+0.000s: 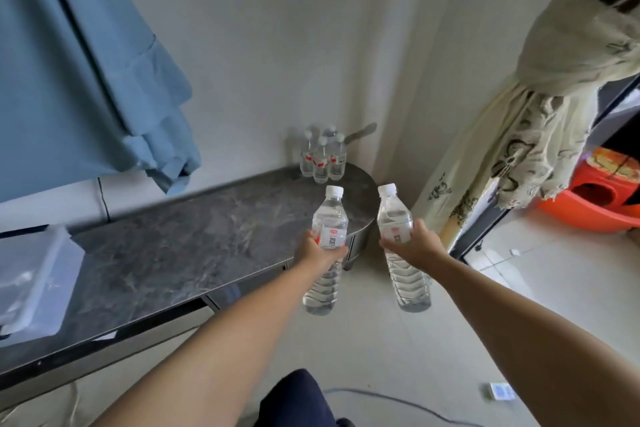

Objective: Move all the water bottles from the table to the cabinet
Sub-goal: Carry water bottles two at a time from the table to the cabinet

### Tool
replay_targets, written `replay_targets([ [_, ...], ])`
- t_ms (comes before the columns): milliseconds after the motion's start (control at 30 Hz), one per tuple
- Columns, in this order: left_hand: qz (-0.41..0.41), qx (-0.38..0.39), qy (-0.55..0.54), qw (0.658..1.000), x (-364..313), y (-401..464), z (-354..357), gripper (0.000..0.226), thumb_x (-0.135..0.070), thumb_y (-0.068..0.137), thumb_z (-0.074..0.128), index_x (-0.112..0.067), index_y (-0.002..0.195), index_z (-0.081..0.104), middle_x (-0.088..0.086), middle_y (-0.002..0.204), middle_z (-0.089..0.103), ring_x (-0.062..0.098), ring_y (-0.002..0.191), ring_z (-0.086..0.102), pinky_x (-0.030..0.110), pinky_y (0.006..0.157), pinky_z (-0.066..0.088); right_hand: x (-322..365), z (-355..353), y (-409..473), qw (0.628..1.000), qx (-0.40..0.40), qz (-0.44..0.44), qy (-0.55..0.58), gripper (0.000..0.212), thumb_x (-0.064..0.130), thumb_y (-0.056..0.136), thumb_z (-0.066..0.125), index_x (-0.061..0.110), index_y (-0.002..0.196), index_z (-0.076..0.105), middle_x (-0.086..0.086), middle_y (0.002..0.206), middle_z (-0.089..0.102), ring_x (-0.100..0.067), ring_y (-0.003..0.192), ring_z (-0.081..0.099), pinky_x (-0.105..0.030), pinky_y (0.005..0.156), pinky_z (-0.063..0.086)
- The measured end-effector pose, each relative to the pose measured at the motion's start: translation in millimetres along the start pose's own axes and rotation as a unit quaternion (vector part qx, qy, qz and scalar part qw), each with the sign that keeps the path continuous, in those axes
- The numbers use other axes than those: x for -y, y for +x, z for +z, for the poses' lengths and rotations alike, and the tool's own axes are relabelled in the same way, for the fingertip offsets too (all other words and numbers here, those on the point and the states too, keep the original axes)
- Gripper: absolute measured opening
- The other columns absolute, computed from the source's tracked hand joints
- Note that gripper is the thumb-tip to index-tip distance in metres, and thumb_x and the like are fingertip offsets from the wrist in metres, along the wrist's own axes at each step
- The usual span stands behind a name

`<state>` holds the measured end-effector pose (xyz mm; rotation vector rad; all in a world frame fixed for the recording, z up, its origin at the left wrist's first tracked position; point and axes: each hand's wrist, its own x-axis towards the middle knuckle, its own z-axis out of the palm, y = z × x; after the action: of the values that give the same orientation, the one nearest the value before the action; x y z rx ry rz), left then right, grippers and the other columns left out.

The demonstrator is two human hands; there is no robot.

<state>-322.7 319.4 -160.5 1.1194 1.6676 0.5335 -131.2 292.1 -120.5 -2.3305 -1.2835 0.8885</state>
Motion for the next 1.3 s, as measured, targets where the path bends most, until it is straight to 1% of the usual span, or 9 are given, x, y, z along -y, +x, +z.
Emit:
replay_targets([
  [200,-0.004,0.009,-0.025,1.0,-30,97,33,0.069,-0.035,0.049,0.084,-0.021,0.102,0.042,0.008,0.112,0.067,0.027,0.101,0.066,0.043,0.095,0.052,12,1,94,0.999,0.034,-0.005,-0.002,0.064,0.045,0.076,0.074,0.006,0.118,0.047,-0.013,0.113,0.06,-0.022,0.084,0.051,-0.028,0.072,0.039],
  [467,-0.024,0.021,0.001,0.999,-79,240,55,0.058,-0.033,0.068,0.083,-0.015,0.115,0.054,0.002,0.105,0.069,0.02,0.09,0.066,0.033,0.082,0.054,48,14,256,0.997,0.073,0.014,-0.011,0.072,0.041,0.076,0.076,0.005,0.126,0.04,-0.014,0.118,0.056,-0.023,0.09,0.051,-0.033,0.075,0.044],
  [700,-0.036,0.008,-0.024,0.999,-104,333,75,0.062,-0.023,0.07,0.082,-0.018,0.121,0.047,0.001,0.109,0.063,0.022,0.1,0.063,0.035,0.088,0.051,62,32,355,0.996,0.071,0.012,0.042,0.076,0.036,0.074,0.078,0.016,0.134,0.038,-0.008,0.122,0.06,-0.024,0.096,0.058,-0.034,0.082,0.047],
  [800,-0.027,-0.016,-0.028,0.999,-106,371,85,0.061,-0.018,0.068,0.082,-0.019,0.12,0.049,0.004,0.111,0.063,0.023,0.104,0.063,0.035,0.09,0.05,69,43,389,0.997,0.06,-0.006,0.045,0.078,0.037,0.074,0.077,0.023,0.138,0.036,-0.003,0.127,0.06,-0.029,0.113,0.059,-0.039,0.09,0.048],
  [933,-0.018,-0.102,-0.018,0.994,-99,432,114,0.071,-0.025,0.063,0.085,-0.018,0.125,0.05,0.006,0.117,0.063,0.025,0.107,0.061,0.037,0.092,0.05,62,83,454,0.992,0.054,-0.015,0.111,0.077,0.033,0.074,0.08,0.024,0.138,0.038,-0.002,0.128,0.06,-0.03,0.115,0.059,-0.042,0.097,0.047],
  [1067,0.009,-0.126,-0.009,0.992,-75,489,158,0.081,-0.035,0.058,0.083,-0.013,0.129,0.049,0.011,0.125,0.06,0.029,0.117,0.058,0.045,0.099,0.049,40,125,511,0.986,0.072,-0.036,0.147,0.053,0.029,0.076,0.078,0.029,0.119,0.045,0.009,0.101,0.059,-0.02,0.098,0.061,-0.031,0.085,0.045],
  [1167,0.038,-0.116,0.002,0.992,-74,493,169,0.086,-0.026,0.068,0.084,-0.006,0.139,0.039,0.017,0.141,0.045,0.033,0.13,0.046,0.043,0.108,0.042,33,141,526,0.982,0.062,-0.059,0.169,0.043,0.036,0.074,0.08,0.039,0.105,0.051,0.015,0.094,0.062,-0.005,0.085,0.061,-0.025,0.081,0.047],
  [1233,0.078,-0.191,0.016,0.978,-66,502,181,0.084,-0.023,0.063,0.088,0.003,0.132,0.047,0.022,0.13,0.054,0.038,0.12,0.053,0.043,0.102,0.047,28,151,536,0.979,0.069,-0.075,0.175,0.035,0.04,0.072,0.079,0.04,0.098,0.056,0.015,0.089,0.067,0.0,0.081,0.065,-0.025,0.077,0.052],
  [1300,0.072,-0.233,0.042,0.969,-53,510,194,0.087,-0.028,0.056,0.09,0.005,0.128,0.053,0.022,0.12,0.062,0.039,0.11,0.059,0.031,0.093,0.046,21,161,545,0.977,0.075,-0.065,0.187,0.056,0.049,0.067,0.081,0.036,0.115,0.054,0.013,0.104,0.069,-0.003,0.093,0.067,-0.033,0.085,0.055],
])
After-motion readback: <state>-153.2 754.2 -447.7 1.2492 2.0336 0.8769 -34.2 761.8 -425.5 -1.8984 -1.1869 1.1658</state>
